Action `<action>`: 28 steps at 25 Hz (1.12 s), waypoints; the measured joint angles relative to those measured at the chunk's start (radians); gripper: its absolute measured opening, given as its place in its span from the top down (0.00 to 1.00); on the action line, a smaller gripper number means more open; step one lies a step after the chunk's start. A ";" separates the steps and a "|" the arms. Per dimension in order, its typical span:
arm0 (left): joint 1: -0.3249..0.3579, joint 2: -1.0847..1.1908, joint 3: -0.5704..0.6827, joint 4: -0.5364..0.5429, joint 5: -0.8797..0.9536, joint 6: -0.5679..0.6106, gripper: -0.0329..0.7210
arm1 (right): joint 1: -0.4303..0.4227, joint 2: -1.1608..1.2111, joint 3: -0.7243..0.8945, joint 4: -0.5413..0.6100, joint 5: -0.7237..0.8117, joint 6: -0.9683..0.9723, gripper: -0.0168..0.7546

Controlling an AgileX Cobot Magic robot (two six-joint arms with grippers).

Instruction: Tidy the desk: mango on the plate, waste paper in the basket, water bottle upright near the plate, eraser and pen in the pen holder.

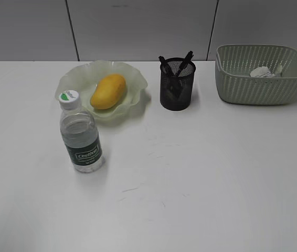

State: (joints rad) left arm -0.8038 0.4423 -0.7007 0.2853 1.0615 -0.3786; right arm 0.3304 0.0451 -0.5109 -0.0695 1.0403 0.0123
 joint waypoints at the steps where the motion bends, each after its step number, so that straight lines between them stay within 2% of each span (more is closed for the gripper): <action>1: 0.000 -0.062 0.025 -0.027 0.025 0.009 0.57 | 0.000 0.000 0.000 -0.001 0.000 0.000 0.61; 6: 0.000 -0.348 0.107 -0.062 0.080 0.023 0.57 | 0.000 0.000 0.000 -0.001 0.000 0.000 0.63; 9: 0.000 -0.442 0.140 -0.062 0.063 0.024 0.57 | 0.000 0.000 0.000 -0.001 -0.001 0.000 0.63; 21: 0.008 -0.432 0.161 -0.076 0.015 0.065 0.57 | 0.000 -0.002 0.000 0.003 -0.002 -0.001 0.63; 24: 0.104 -0.432 0.161 -0.077 0.014 0.065 0.57 | -0.005 -0.002 0.001 0.003 -0.002 -0.001 0.63; 28: 0.389 -0.436 0.161 -0.078 0.014 0.065 0.57 | -0.036 -0.002 0.001 0.004 -0.002 0.000 0.63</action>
State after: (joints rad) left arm -0.4153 0.0068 -0.5395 0.2072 1.0757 -0.3135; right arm 0.2944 0.0435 -0.5098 -0.0657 1.0380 0.0121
